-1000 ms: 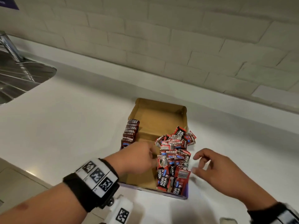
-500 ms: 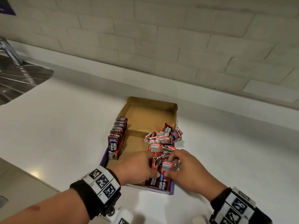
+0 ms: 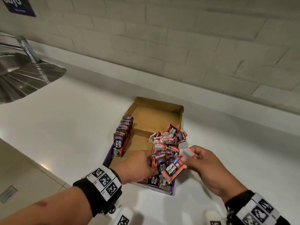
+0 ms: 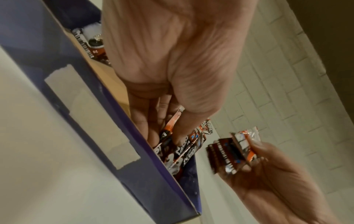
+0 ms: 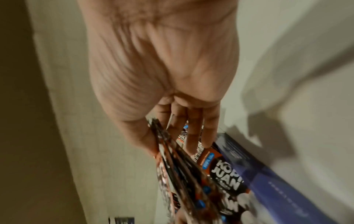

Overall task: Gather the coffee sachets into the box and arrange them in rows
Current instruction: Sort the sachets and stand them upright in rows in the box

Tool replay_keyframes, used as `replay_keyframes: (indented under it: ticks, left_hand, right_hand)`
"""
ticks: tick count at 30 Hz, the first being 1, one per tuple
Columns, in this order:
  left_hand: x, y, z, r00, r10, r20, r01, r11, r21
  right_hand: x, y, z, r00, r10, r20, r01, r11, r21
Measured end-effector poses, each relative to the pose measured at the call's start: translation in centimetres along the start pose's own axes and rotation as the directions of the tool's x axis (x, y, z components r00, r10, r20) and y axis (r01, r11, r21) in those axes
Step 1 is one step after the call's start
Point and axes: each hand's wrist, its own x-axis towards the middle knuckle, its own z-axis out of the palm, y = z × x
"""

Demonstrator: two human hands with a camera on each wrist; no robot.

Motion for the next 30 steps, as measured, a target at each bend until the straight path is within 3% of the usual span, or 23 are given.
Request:
replay_keyframes:
  ticks: [2,4,8,12,15,21,25,28,30]
  left_hand:
    - [0.1,0.1,0.0,0.999,0.011,-0.045,-0.014,0.998,-0.060]
    - [0.2,0.6,0.1,0.999,0.014,-0.050,-0.020,0.994,-0.109]
    - [0.4,1.4,0.5,0.999,0.021,-0.026,-0.022,1.000,-0.022]
    - [0.3,1.9,0.5,0.998,0.064,0.006,-0.064,0.981,0.183]
    - [0.1,1.9,-0.3,0.995,0.097,-0.034,-0.090,0.982,0.164]
    - [-0.5,2.3,-3.4,0.987,0.106,-0.119,-0.119,0.988,-0.102]
    - [-1.4,3.2,-5.3,0.982,0.143,-0.122,-0.176,0.926,-0.335]
    - [-2.2,3.4,-6.1,0.983,0.179,-0.043,-0.177,0.852,-0.493]
    - [-2.8,3.6,-6.0,0.976,0.216,-0.001,-0.184,0.827,-0.531]
  right_hand:
    - [0.0,-0.5,-0.1,0.996,0.089,-0.008,-0.081,0.940,0.332]
    - [-0.2,-1.0,-0.1,0.982,0.189,-0.031,-0.143,0.831,0.538]
    - [-1.0,-1.2,0.0,0.953,0.302,0.001,-0.235,0.741,0.629]
    - [-1.9,-1.3,0.4,0.937,0.348,0.029,-0.304,0.772,0.558]
    - [-2.3,-1.0,0.4,0.945,0.328,0.018,-0.298,0.834,0.464]
    - [-2.6,-1.5,1.2,0.989,0.146,-0.034,-0.134,0.961,0.240]
    - [-2.5,-2.8,2.5,0.999,0.049,-0.010,-0.048,0.997,0.052]
    - [-2.3,-3.8,3.4,0.995,0.012,0.094,-0.019,0.997,0.070]
    - [-2.0,-4.4,4.0,0.964,0.040,0.264,-0.071,0.992,0.109]
